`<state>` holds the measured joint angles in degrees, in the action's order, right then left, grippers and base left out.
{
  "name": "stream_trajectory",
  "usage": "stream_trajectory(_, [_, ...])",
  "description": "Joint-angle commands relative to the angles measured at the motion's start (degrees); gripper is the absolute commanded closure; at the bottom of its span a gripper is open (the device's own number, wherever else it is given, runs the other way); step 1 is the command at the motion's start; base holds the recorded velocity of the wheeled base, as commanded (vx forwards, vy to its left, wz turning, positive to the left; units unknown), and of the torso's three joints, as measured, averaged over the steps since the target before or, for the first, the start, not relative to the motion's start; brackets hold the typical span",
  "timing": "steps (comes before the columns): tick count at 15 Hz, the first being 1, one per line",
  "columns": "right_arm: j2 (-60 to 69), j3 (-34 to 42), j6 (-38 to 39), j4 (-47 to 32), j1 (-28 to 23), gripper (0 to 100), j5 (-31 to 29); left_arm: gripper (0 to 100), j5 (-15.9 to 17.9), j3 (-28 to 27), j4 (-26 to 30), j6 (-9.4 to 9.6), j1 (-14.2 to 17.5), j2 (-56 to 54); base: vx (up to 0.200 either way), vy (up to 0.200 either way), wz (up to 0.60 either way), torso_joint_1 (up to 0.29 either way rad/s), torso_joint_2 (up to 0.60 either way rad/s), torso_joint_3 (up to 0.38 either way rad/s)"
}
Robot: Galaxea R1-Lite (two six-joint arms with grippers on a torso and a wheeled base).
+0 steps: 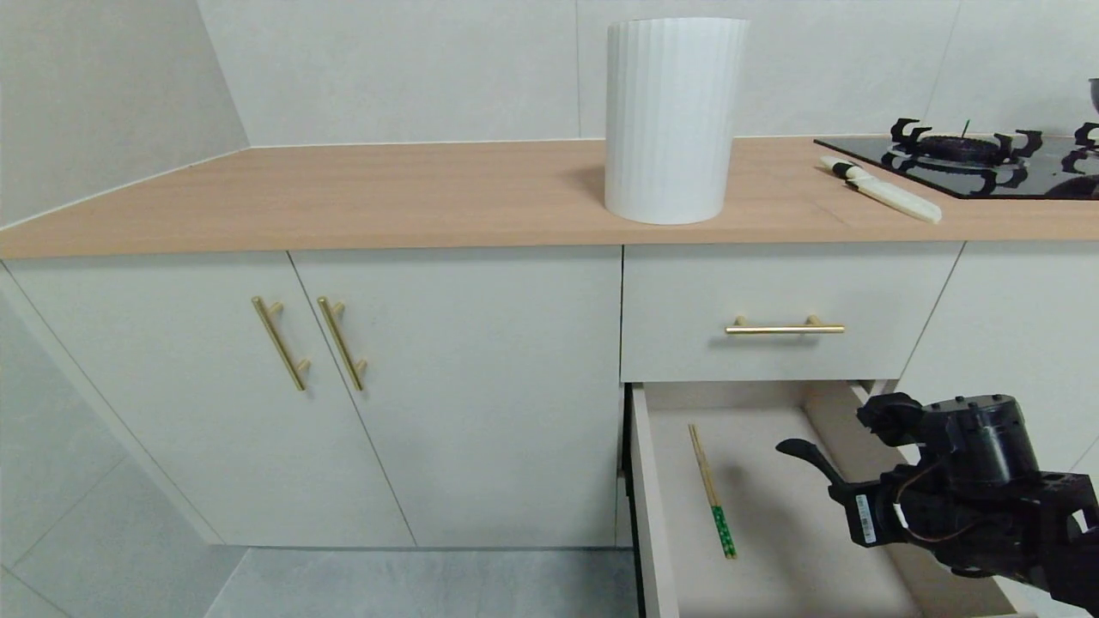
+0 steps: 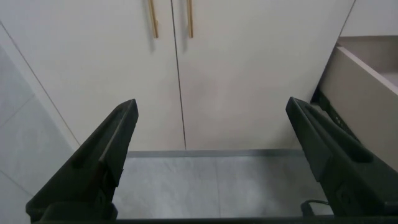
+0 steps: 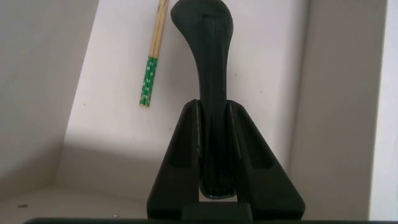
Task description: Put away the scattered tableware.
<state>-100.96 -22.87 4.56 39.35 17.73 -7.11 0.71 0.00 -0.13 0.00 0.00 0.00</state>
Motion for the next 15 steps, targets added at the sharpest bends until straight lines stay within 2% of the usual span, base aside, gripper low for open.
stream_trajectory(1, [-0.9,-0.2,-0.1,0.2,0.0,100,0.0,0,0.0,0.0,0.0,0.0,0.0,0.1,0.0,0.0,0.0,0.0,0.0,0.0])
stream_trajectory(4, [-5.2,-0.1,-0.3,5.9,0.0,100,-0.1,0,0.0,0.0,0.0,0.0,0.0,0.0,0.0,0.0,0.0,0.0,0.0,0.0])
stream_trajectory(8, [-17.2,-2.2,-0.1,20.9,2.8,100,-0.9,0,0.0,0.0,0.0,0.0,0.0,0.1,0.0,0.0,0.0,0.0,0.0,0.0])
stream_trajectory(9, [-20.3,-4.0,0.5,23.8,2.8,100,-3.4,0,0.0,0.0,0.0,0.0,0.0,0.0,0.0,0.0,0.0,0.0,0.0,0.0])
stream_trajectory(11, [-24.6,-7.6,4.1,25.1,2.8,100,-8.2,0,0.0,0.0,0.0,0.0,0.0,0.0,0.0,0.0,0.0,0.0,0.0,0.0])
stream_trajectory(15, [-28.5,-9.6,4.8,24.5,2.8,100,-9.1,0,0.0,0.0,0.0,0.0,0.0,0.1,0.0,0.0,0.0,0.0,0.0,0.0])
